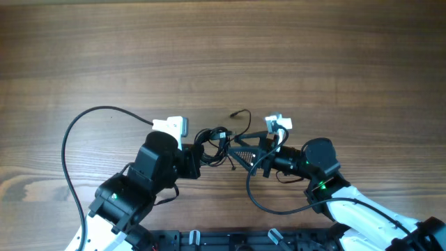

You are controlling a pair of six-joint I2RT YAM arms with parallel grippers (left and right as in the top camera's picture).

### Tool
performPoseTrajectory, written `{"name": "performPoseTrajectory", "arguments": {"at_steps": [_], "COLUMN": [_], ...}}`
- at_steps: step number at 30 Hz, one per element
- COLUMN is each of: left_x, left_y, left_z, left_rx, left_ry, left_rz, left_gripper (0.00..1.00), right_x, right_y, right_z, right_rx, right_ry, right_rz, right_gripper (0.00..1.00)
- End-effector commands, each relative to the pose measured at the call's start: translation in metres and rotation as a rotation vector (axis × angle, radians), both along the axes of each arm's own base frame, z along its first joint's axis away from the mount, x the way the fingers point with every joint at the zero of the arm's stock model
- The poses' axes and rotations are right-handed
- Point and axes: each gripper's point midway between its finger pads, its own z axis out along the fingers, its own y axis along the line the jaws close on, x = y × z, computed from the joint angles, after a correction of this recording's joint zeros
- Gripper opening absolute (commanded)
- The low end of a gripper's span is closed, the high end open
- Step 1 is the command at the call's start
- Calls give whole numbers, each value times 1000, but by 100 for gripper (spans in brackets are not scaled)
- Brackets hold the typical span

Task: Untangle cables
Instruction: 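Pull the cable bundle apart between left and right grippers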

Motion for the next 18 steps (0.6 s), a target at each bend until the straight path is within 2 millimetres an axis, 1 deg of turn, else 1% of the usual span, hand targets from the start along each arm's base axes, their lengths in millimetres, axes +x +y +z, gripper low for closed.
{"name": "performPoseTrajectory", "arguments": {"at_steps": [1,3,4,7,9,11,12,13,14,18], "left_x": [6,10,14,29,34,40,42,42,40,31], "left_y": [2,9,18,52,63,60,49,42,29,-1], "left_z": [4,0,-3,-5,-1,6,11,12,15,22], "left_rx": [31,69,98,152,149,137,149,155,150,67], "left_ry": [-29,-32,-34,-43,-64,-101,-139,-155,-177,-187], "left_rz": [-6,31,78,334,425,417,322,261,161,-14], "left_gripper": [4,4,4,4,4,4,4,4,4,4], "right_x": [6,8,9,11,5,-7,-9,-6,-1,17], "right_y": [0,-1,-2,-5,-2,2,2,2,0,-7], "right_z": [4,4,4,-1,1,7,9,9,9,8], "right_rx": [5,5,4,12,29,48,50,50,42,31], "right_ry": [-17,-16,-10,54,84,85,69,64,42,12], "right_rz": [-29,-34,-41,-49,-11,63,76,59,24,-84], "right_gripper": [70,70,70,74,76,76,76,77,77,77]}}
